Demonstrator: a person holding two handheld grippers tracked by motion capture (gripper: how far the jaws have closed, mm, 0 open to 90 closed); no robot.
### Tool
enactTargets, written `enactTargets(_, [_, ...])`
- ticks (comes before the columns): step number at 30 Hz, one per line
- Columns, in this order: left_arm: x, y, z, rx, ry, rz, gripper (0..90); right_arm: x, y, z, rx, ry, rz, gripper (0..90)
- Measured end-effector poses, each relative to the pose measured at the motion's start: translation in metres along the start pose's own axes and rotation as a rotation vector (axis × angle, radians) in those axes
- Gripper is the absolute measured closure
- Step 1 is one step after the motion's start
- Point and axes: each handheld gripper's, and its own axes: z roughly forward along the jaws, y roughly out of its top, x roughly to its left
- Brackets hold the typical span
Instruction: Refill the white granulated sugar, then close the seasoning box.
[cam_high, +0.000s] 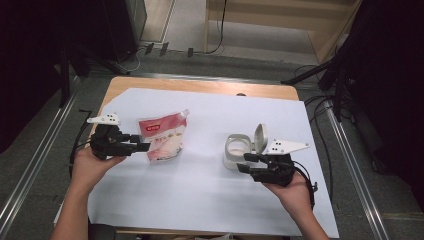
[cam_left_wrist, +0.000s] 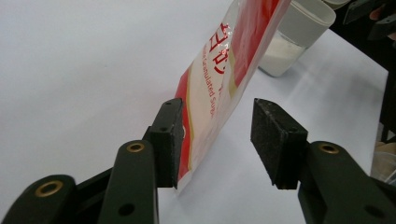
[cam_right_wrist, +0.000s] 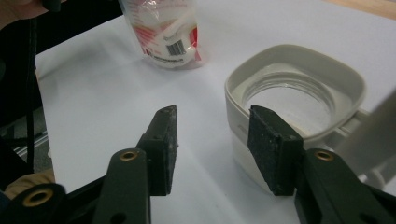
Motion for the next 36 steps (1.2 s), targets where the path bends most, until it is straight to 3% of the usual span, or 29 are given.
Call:
enactTargets(5, [0.005,-0.002,-0.002,0.029,0.013,-0.004,51.1,-0.006,-0.001,-0.006,0.003,-0.009,0.018,57.5])
enactTargets(14, [0.009,-0.006,-0.012,0.014,0.033,0.012,50.3,-0.014,-0.002,-0.015,0.011,-0.025,0.032,61.7])
enactTargets(23, [0.02,-0.015,-0.026,-0.004,0.08,-0.017,48.3,-0.021,-0.003,-0.021,0.016,-0.028,0.037,69.6])
enactTargets(27, [0.024,-0.017,-0.026,-0.012,0.126,-0.027,46.2,-0.023,-0.003,-0.025,0.014,-0.028,0.046,75.2])
enactTargets(32, [0.025,-0.018,-0.02,-0.001,0.14,-0.029,46.0,-0.026,-0.002,-0.033,0.015,-0.016,0.052,84.9])
enactTargets(36, [0.025,-0.017,-0.017,0.004,0.148,-0.03,45.8,-0.028,-0.001,-0.041,0.011,-0.022,0.052,87.0])
